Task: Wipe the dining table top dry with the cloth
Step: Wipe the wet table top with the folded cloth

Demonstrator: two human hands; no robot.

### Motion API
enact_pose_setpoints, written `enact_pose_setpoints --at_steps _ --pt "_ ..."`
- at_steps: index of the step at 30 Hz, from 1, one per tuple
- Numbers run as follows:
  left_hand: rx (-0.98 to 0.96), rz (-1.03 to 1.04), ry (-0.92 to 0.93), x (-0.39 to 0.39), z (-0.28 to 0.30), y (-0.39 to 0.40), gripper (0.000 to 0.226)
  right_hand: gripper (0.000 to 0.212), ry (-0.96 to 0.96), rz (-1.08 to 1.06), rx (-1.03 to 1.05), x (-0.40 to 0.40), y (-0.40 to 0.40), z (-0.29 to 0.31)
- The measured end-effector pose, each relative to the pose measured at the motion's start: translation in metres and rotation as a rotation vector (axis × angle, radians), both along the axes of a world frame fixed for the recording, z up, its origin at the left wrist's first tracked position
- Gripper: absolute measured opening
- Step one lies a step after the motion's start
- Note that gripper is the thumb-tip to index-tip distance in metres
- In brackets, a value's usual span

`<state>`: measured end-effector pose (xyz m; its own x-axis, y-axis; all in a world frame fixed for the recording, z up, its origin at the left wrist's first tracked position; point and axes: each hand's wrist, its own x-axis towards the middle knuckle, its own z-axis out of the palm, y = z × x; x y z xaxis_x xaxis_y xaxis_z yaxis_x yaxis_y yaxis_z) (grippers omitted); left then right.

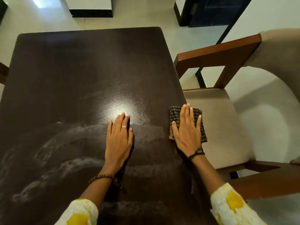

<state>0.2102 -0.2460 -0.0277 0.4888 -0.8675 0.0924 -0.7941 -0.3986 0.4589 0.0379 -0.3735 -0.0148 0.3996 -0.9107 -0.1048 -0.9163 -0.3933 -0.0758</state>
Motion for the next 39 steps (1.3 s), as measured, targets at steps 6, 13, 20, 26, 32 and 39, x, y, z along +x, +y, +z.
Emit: enact_pose_setpoints --at_steps 6,13,20,26,32,39 --pt "-0.214 0.082 0.381 0.011 0.016 0.010 0.041 0.076 -0.076 -0.107 0.003 0.080 0.021 0.000" --pt "-0.026 0.127 0.171 0.080 0.022 0.111 0.046 0.076 -0.070 0.166 0.085 0.148 0.090 0.006" --pt "0.192 0.186 -0.025 0.154 0.005 0.195 0.047 0.068 -0.017 0.055 -0.017 0.080 0.042 0.002" --pt "0.155 0.227 -0.035 0.181 -0.004 0.229 0.044 0.071 -0.047 -0.230 0.013 0.085 0.047 0.007" --pt "0.040 0.243 -0.024 0.179 -0.005 0.230 0.043 0.076 -0.054 -0.079 -0.057 0.198 0.115 -0.002" --pt "-0.022 0.302 0.032 0.178 -0.003 0.233 0.043 0.074 -0.094 0.242 0.032 0.286 0.181 -0.005"
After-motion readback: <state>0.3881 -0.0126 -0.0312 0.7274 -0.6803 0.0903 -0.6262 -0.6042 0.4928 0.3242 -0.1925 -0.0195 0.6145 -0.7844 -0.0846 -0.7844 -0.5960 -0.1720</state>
